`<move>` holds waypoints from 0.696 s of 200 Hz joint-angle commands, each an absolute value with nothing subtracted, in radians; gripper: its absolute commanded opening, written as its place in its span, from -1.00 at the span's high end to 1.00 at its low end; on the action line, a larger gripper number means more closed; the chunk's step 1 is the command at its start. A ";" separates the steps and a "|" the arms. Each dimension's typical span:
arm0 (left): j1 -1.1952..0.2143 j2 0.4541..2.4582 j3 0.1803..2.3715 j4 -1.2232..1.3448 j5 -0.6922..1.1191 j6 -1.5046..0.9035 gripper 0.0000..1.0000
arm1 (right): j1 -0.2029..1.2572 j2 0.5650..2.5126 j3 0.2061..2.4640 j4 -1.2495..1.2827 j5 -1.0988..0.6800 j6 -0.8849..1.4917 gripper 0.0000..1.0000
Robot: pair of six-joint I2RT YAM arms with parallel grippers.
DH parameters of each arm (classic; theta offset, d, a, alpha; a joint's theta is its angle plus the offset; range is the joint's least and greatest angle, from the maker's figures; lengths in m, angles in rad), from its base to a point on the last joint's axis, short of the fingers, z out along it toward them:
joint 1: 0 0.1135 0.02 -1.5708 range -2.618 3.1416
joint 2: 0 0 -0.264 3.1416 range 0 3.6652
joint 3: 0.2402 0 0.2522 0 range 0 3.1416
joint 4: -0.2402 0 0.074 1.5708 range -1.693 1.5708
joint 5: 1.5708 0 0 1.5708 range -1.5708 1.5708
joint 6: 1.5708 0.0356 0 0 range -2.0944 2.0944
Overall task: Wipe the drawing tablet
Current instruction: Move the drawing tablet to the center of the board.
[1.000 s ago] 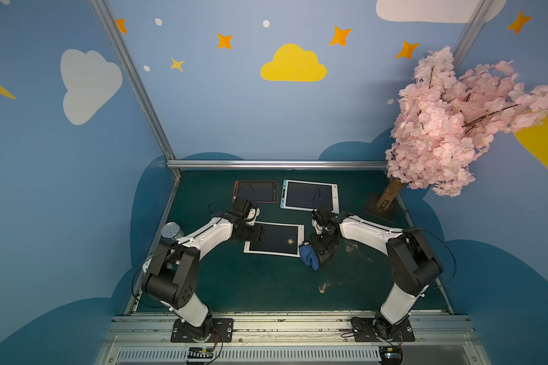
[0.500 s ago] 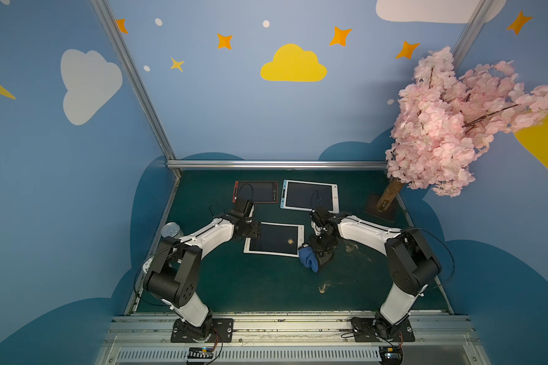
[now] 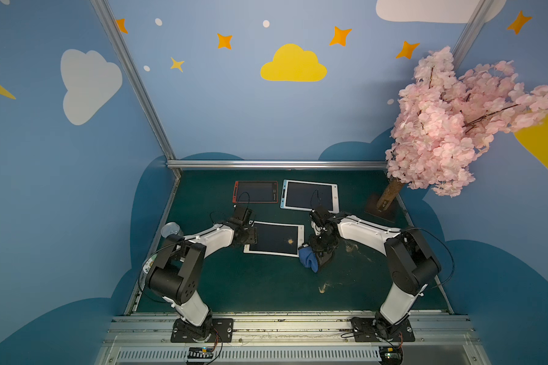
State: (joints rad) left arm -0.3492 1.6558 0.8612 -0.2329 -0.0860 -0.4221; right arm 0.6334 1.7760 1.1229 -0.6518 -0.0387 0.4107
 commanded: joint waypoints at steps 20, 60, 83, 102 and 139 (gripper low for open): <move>-0.357 1.639 0.804 -0.149 0.018 -0.475 -0.42 | 0.660 1.823 1.092 -0.660 -0.066 0.417 1.00; -0.394 1.619 0.768 -0.125 0.080 -0.503 -0.39 | 0.678 1.844 1.110 -0.663 -0.073 0.420 1.00; -0.416 1.572 0.719 -0.100 0.100 -0.520 -0.39 | 0.688 1.836 1.108 -0.666 -0.072 0.423 1.00; -0.431 1.523 0.672 -0.091 0.100 -0.531 -0.39 | 0.694 1.824 1.099 -0.664 -0.072 0.426 1.00; -0.454 1.443 0.604 -0.096 0.103 -0.552 -0.38 | 0.711 1.794 1.055 -0.648 -0.083 0.440 1.00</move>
State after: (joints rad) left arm -0.4313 1.4784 0.6411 -0.0723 0.0425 -0.5220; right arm 0.6701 1.7760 1.1191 -0.6411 0.0006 0.4210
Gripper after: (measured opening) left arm 0.692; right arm 0.100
